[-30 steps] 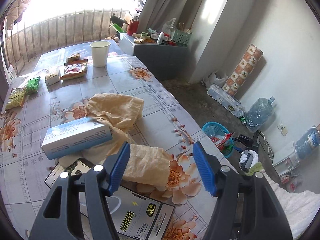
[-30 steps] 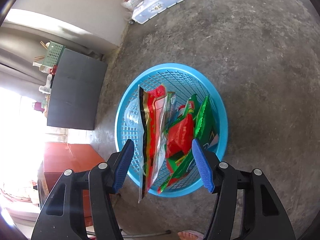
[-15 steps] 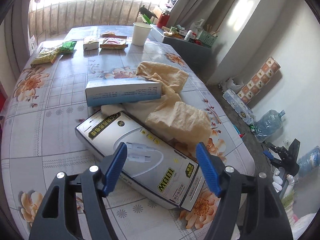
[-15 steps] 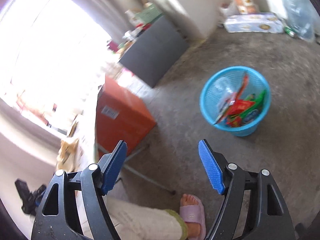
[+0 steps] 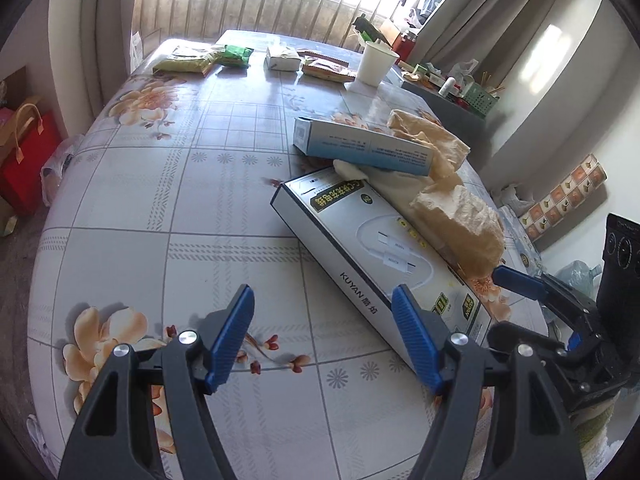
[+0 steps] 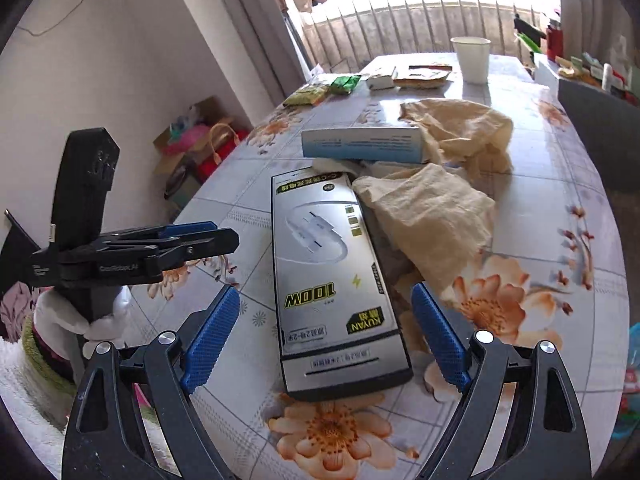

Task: Collect trash
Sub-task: 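Move both grippers back to the table toward the white cable box, then grasp the white KUYAN cable box with the right gripper while the left gripper grasps the blue tissue box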

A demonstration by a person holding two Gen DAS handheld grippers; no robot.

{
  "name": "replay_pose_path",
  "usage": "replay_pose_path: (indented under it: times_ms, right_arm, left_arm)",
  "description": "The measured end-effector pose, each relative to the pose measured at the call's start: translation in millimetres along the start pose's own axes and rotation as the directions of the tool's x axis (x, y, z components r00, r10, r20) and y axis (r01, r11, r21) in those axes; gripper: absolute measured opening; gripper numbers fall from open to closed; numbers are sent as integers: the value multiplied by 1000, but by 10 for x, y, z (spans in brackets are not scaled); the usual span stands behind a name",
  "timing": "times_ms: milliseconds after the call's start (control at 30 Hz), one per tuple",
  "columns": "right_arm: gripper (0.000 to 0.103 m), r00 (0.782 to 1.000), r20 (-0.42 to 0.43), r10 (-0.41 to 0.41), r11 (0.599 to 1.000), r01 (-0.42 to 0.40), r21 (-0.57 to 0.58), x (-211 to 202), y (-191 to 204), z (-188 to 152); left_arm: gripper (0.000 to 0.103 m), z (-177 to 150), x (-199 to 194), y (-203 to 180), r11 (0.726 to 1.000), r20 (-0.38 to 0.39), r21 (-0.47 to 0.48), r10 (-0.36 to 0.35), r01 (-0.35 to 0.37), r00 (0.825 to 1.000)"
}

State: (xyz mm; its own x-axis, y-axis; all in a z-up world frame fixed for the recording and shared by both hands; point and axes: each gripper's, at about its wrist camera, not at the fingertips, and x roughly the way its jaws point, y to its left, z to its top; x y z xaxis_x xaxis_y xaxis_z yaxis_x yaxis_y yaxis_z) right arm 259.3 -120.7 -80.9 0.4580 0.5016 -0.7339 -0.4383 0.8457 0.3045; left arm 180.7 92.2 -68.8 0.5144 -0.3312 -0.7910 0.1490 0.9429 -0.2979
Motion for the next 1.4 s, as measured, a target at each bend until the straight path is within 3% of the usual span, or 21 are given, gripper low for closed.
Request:
replay_pose_path:
  times_ms: [67,167,267,300,500,667,800,900,1100,1167,1233,1333,1400]
  right_arm:
    - [84,996,-54,-73,997,71,-41,232,34,96]
    - [84,986,-124,-114,991,104,-85,481,53,142]
    - [83,980,-169,-105,991,89,-95,645,42,191]
    - [77,980,-176,-92,993,79,-84,672,29,203]
    - [64,983,-183,-36,998,24,-66,540,204,126]
    - [63,981,-193,-17,999,7,-53,305,264,-138]
    - [63,981,-192,-20,1000,20,-6,75,185,-373]
    - [63,981,-187,-42,997,53,52,-133,40,-550]
    - [63,981,-170,-96,968,131,212,-516,-319,-871]
    - [63,979,-163,-121,955,159,248,-617,-411,-951]
    - [63,977,-161,-141,945,181,271,-689,-479,-995]
    - [63,975,-159,-156,937,197,290,-741,-556,-1018]
    - [64,975,-157,-159,935,200,295,-739,-582,-1008]
  left_arm:
    - [69,-29,-19,59,1000,4,-9,6,-5,1000]
    - [69,-65,-14,140,1000,1,-29,1,-1,1000]
    - [69,-90,9,193,999,-2,-39,4,-4,1000]
    - [69,-94,16,206,999,-2,-39,8,-8,1000]
    - [69,-93,-8,247,999,5,-49,15,-15,1000]
    - [69,42,-57,208,1000,25,-23,-3,3,1000]
    - [69,393,-68,77,997,66,74,-26,21,997]
    - [76,706,43,-96,982,61,176,-78,67,995]
    - [78,1318,425,-411,936,46,329,-147,124,988]
    - [80,1453,566,-508,907,7,389,-177,160,984]
    - [81,1504,725,-624,855,-44,490,-172,171,984]
    - [81,1481,988,-762,763,-118,626,-107,158,987]
    - [81,1467,1147,-799,723,-160,674,-62,155,985]
